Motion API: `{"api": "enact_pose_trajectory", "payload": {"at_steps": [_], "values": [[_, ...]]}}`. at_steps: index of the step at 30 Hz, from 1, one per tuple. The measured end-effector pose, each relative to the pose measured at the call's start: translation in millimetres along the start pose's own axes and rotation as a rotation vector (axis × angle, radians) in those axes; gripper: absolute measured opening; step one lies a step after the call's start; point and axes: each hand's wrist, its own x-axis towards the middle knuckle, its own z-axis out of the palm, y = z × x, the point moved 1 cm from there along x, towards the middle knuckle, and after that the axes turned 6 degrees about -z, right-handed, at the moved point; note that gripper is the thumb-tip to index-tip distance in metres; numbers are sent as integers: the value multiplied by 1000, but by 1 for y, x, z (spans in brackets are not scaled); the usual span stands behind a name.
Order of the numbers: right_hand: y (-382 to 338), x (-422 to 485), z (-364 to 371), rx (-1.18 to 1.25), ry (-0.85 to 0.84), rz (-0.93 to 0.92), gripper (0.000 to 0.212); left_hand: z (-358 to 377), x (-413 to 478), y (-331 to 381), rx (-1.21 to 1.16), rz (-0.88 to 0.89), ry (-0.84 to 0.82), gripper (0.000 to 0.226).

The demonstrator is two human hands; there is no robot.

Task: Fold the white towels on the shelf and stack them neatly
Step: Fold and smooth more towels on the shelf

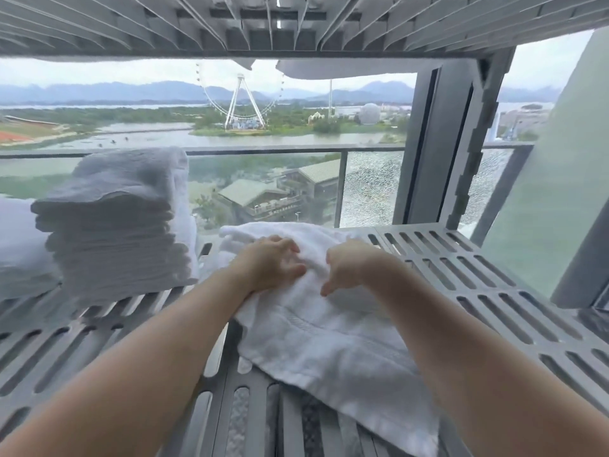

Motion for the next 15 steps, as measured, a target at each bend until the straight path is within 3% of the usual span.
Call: {"api": "enact_pose_trajectory", "payload": {"at_steps": [2,6,9,13,15], "values": [[1,-2,1,4,4,70,50,5,-4,-4,-29,-16,6,39],[15,-15,-2,45,66,247,58,0,-9,3,54,3,116,20],[32,-20,-5,71,151,266,44,-6,-16,19,149,30,130,20],[57,-28,-5,76,366,243,35,-9,-25,41,396,-8,148,14],[76,-33,-4,62,504,289,33,-15,-30,48,459,-70,82,15]]}}
